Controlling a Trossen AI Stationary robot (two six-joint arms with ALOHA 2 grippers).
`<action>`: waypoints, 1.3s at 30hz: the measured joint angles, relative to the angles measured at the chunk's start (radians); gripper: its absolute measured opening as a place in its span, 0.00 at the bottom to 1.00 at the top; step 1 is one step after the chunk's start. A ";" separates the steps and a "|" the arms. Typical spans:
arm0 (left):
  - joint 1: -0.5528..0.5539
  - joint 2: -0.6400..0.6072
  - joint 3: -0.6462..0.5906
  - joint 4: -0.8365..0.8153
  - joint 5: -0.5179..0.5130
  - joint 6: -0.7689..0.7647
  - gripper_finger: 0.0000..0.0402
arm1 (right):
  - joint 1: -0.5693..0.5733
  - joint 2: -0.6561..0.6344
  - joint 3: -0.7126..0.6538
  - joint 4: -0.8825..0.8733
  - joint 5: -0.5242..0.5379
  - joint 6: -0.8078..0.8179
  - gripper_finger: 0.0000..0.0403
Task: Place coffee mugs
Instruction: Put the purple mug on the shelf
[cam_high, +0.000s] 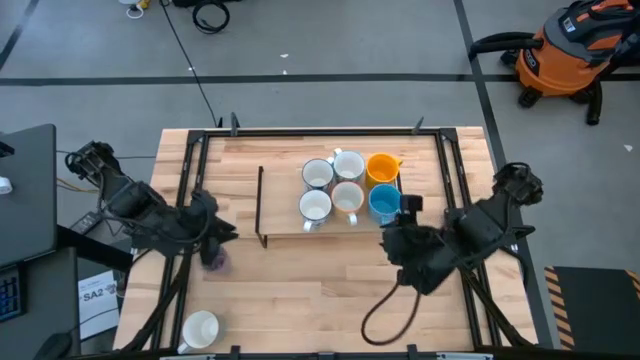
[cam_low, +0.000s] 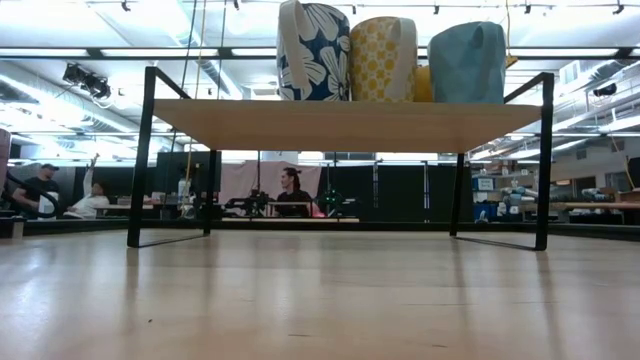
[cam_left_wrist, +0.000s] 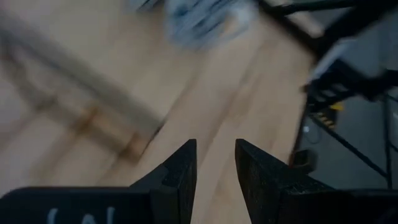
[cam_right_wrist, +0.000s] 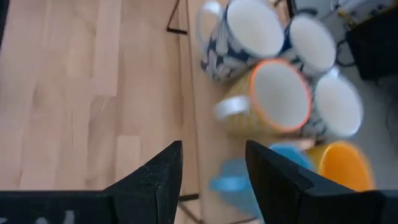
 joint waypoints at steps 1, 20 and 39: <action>0.005 0.000 -0.002 -0.050 0.027 -0.073 0.29 | 0.012 -0.013 -0.038 0.013 0.005 0.042 0.45; 0.016 0.002 -0.284 -0.225 0.442 -0.379 0.29 | 0.183 -0.104 -0.422 0.327 -0.042 0.229 0.45; 0.016 0.020 -0.291 -0.298 0.368 -0.359 0.29 | 0.185 -0.103 -0.431 0.379 -0.041 0.225 0.45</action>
